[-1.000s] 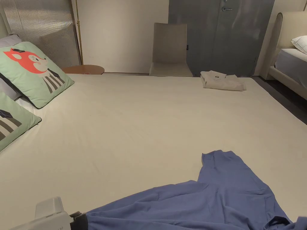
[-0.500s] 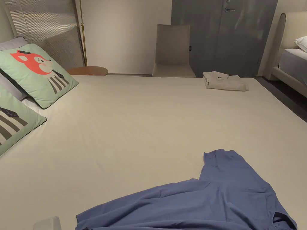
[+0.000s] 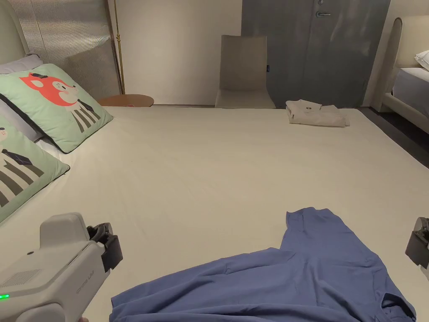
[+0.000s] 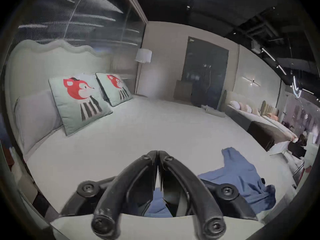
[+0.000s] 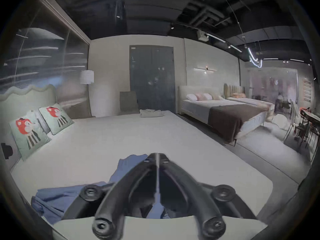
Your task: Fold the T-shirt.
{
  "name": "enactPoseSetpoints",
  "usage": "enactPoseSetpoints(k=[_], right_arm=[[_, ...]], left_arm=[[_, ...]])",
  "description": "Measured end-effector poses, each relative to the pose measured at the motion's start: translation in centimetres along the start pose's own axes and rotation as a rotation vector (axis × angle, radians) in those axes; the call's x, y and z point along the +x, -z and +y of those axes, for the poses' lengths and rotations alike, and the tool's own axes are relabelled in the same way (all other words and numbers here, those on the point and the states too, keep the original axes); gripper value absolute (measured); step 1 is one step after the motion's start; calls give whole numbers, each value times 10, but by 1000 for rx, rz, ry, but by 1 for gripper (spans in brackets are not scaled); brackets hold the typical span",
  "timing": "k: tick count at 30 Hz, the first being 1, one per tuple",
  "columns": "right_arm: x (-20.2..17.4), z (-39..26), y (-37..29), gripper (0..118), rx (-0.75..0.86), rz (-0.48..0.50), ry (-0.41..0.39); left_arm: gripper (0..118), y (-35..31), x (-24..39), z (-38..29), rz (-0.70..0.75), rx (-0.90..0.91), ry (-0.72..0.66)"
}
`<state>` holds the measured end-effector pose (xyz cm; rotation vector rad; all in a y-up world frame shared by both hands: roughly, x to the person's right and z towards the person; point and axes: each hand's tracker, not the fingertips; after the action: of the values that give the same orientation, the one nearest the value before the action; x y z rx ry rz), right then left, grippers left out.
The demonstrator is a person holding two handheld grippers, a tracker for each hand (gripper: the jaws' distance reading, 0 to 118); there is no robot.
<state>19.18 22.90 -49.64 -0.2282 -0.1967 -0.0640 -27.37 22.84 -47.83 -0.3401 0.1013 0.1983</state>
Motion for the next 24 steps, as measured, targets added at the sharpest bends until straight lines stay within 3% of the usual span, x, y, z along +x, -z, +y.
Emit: enactPoseSetpoints(k=[1, 8, 9, 10, 12, 13, 18, 20, 22, 24], right_arm=[[-5, -1, 0, 1, 6, 5, -8], [-19, -12, 12, 1, -39, 80, -41], [-19, -14, 13, 1, -47, 85, -40], [-19, -16, 15, 1, -54, 86, -42], [-19, -20, 19, 1, -67, 84, -46], [-18, -22, 21, 1, -76, 83, -46], [-13, -32, 32, 1, -118, 71, -46], [-12, -35, 35, 1, -135, 67, -49], [-10, -39, 40, 1, -148, 65, -50], [-9, -42, 44, 1, -161, 60, -54]], left_arm=[[0, 2, 0, 1, -28, -20, -6], [3, 51, -18, -11, -27, -223, -89], [15, 62, -22, -14, -20, -277, -98], [48, 74, -26, -17, -10, -327, -111], [101, 99, -34, -28, 5, -454, -123], [111, 109, -37, -35, 13, -496, -133], [104, 146, -47, -66, 65, -635, -166], [90, 159, -52, -76, 81, -685, -194], [63, 166, -54, -82, 91, -711, -215], [57, 170, -53, -85, 112, -714, -215]])
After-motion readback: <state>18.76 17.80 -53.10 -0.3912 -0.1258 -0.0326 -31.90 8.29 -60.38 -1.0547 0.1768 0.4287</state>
